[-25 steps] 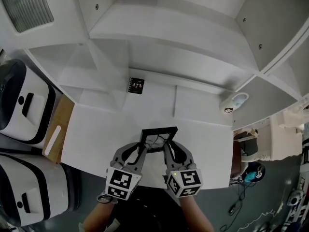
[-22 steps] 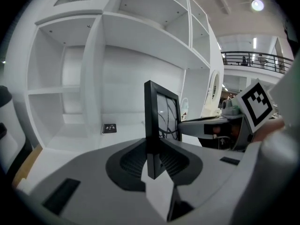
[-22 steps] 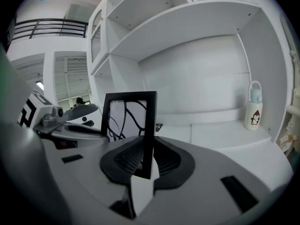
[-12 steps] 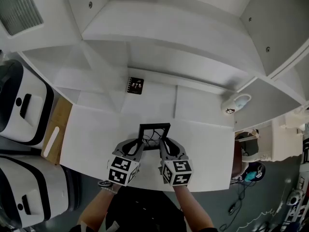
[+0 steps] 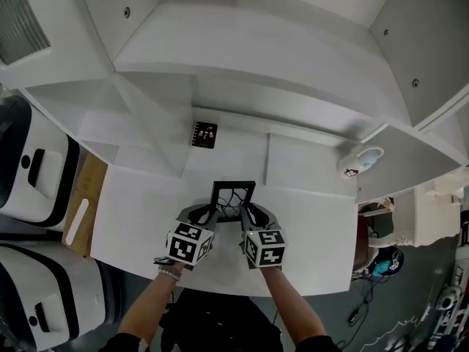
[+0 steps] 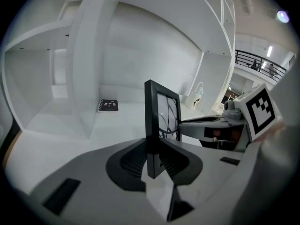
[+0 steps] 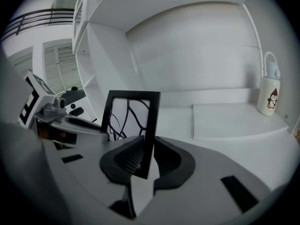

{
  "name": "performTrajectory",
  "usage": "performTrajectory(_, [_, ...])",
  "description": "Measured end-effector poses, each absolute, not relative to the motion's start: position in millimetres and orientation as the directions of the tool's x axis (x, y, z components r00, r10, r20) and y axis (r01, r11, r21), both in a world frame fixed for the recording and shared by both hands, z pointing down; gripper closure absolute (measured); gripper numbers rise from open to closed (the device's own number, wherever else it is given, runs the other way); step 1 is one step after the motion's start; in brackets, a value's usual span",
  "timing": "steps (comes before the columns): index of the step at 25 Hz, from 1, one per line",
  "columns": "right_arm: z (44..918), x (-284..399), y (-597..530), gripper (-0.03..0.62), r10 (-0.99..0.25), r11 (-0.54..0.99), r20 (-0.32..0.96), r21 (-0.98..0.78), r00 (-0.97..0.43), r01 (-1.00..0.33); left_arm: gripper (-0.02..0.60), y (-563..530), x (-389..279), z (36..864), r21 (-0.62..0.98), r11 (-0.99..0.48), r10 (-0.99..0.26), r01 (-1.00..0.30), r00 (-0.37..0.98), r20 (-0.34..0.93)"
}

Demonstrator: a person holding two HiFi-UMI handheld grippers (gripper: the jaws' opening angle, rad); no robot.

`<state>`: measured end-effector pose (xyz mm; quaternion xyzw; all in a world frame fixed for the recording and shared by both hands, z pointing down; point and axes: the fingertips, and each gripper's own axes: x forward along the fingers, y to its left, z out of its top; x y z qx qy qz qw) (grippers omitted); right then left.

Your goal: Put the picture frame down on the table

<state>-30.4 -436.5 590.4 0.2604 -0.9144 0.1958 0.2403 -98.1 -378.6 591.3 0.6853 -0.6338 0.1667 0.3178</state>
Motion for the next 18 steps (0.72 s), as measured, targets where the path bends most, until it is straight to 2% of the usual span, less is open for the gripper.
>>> performTrajectory(8, [616,-42,-458,0.522,-0.359,0.787,0.600,-0.217,-0.715,-0.577,0.499,-403,-110,615,0.242,0.017,-0.727,-0.970,0.154,0.669])
performTrajectory(18, [627,-54,-478,0.522,-0.346,0.758,0.620,-0.257,-0.704,-0.600,0.497,-425,-126,644,0.421,0.075,-0.653,-0.904,0.274,0.706])
